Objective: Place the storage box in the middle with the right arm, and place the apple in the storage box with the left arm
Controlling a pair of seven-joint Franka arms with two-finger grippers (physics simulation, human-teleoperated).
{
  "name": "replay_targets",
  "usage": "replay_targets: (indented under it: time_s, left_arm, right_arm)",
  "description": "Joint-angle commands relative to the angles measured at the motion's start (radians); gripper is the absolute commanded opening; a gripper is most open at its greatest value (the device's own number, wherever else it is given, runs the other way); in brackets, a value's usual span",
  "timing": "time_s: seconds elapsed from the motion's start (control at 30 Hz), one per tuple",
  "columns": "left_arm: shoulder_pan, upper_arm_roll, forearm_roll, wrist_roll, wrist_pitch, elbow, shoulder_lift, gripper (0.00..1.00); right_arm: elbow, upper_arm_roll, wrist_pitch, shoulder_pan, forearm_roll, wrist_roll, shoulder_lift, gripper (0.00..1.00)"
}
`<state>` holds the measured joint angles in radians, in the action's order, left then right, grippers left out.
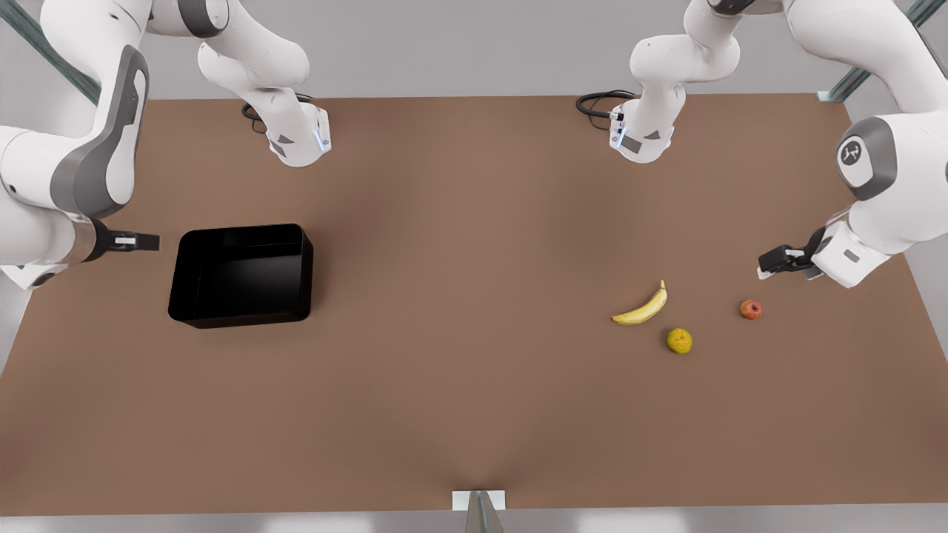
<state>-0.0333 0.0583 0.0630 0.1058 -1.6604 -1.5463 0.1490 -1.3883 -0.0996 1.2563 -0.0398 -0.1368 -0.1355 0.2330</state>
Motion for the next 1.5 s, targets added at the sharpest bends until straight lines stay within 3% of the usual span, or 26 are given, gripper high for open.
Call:
replay_targets:
  time_s: [0.0, 0.13, 0.2, 0.3, 0.37, 0.43, 0.63, 0.8, 1.1, 1.17, 1.2, 1.3, 1.47]
  left_arm:
    - [0.0, 0.0, -0.002, 0.0, 0.001, 0.0, 0.0, 1.0]
    - [0.001, -0.003, -0.005, -0.015, -0.01, -0.006, -0.012, 1.0]
    - [-0.002, -0.003, 0.038, -0.201, 0.001, -0.012, 0.011, 1.0]
    - [-0.04, 0.031, 0.284, -0.547, 0.002, -0.014, 0.121, 1.0]
    - [-0.099, 0.113, 0.606, -0.603, 0.01, -0.015, 0.245, 1.0]
    - [-0.106, 0.13, 0.742, -0.767, 0.039, -0.018, 0.336, 1.0]
    - [-0.24, 0.132, 0.979, -0.769, 0.145, -0.051, 0.544, 1.0]
    - [-0.387, 0.13, 0.982, -0.759, 0.186, -0.021, 0.636, 1.0]
    - [-0.413, 0.13, 0.992, -0.718, 0.199, -0.021, 0.75, 1.0]
    - [-0.418, 0.13, 1.003, -0.716, 0.199, -0.021, 0.758, 1.0]
    - [-0.433, 0.132, 1.018, -0.716, 0.199, -0.02, 0.758, 1.0]
    - [-0.461, 0.141, 1.023, -0.709, 0.199, -0.012, 0.765, 1.0]
    - [-0.477, 0.16, 1.022, -0.698, 0.2, -0.002, 0.813, 1.0]
  right_arm:
    - [0.0, 0.0, -0.002, -0.003, 0.0, -0.001, -0.001, 1.0]
    - [-0.02, 0.003, -0.002, -0.003, -0.01, 0.016, 0.028, 1.0]
    - [-0.116, 0.003, 0.133, -0.005, -0.003, 0.024, 0.118, 1.0]
    - [-0.31, 0.003, 0.351, -0.005, 0.002, 0.025, 0.106, 1.0]
    - [-0.518, 0.003, 0.564, -0.04, 0.005, 0.022, 0.042, 1.0]
    - [-0.606, -0.002, 0.704, -0.089, 0.006, 0.002, 0.037, 1.0]
    - [-0.566, -0.1, 0.778, -0.132, 0.01, -0.245, 0.135, 1.0]
    - [-0.578, -0.101, 0.825, -0.126, 0.059, -0.245, 0.186, 1.0]
    - [-0.594, -0.101, 0.833, -0.124, 0.059, -0.251, 0.227, 1.0]
    - [-0.591, -0.101, 0.825, -0.123, 0.057, -0.256, 0.226, 0.91]
    - [-0.591, -0.101, 0.822, -0.123, 0.057, -0.257, 0.226, 0.72]
    - [-0.591, -0.101, 0.824, -0.124, 0.057, -0.283, 0.227, 0.44]
    - [-0.591, -0.101, 0.824, -0.13, 0.056, -0.283, 0.23, 0.28]
